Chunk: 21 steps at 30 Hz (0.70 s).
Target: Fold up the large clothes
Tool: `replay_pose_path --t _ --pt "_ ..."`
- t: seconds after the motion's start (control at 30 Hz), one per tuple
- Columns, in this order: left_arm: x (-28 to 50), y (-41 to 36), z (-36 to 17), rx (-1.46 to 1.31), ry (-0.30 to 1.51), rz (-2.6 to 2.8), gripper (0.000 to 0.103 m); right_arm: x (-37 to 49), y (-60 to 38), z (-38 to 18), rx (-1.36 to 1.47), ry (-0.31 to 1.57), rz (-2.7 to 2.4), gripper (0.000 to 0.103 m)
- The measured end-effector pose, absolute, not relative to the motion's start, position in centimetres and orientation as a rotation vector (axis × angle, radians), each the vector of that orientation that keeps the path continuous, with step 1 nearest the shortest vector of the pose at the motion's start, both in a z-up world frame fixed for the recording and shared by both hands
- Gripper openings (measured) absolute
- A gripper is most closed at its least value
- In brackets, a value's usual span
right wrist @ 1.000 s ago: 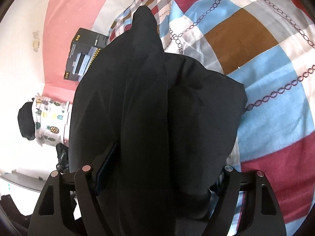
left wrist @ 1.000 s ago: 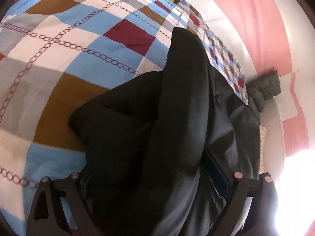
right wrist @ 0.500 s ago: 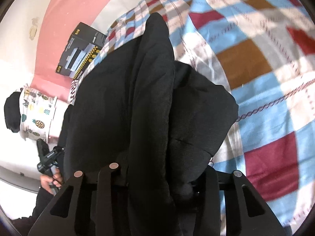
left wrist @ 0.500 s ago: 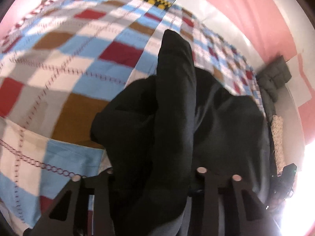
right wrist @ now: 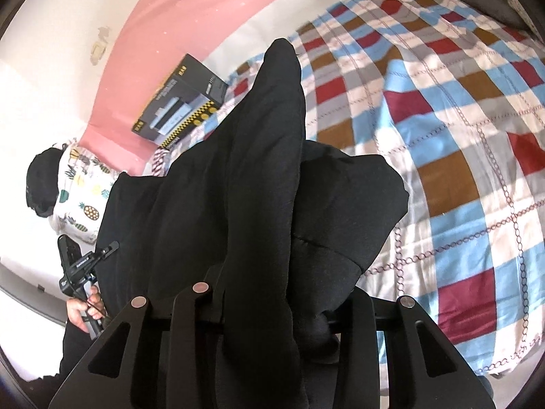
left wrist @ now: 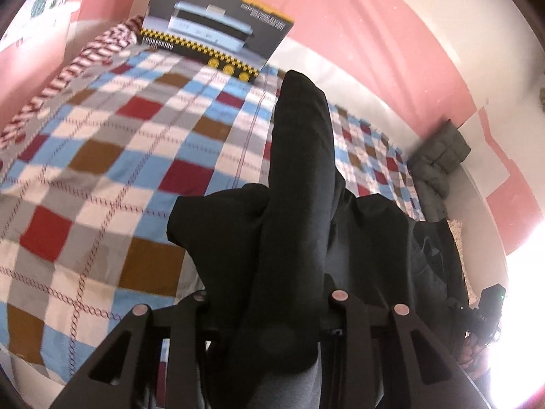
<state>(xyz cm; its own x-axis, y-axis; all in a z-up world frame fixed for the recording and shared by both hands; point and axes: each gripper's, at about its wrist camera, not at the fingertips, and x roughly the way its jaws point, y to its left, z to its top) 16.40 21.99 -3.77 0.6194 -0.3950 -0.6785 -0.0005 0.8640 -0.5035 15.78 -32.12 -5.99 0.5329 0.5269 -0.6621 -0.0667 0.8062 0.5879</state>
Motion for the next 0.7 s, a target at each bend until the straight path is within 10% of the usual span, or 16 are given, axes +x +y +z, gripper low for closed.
replay_pose_path --t 0.7 --pt "23.7 29.2 3.8 -0.450 0.745 -0.144 0.033 25.8 -24.4 -2.4 0.513 0.869 0.508 0.036"
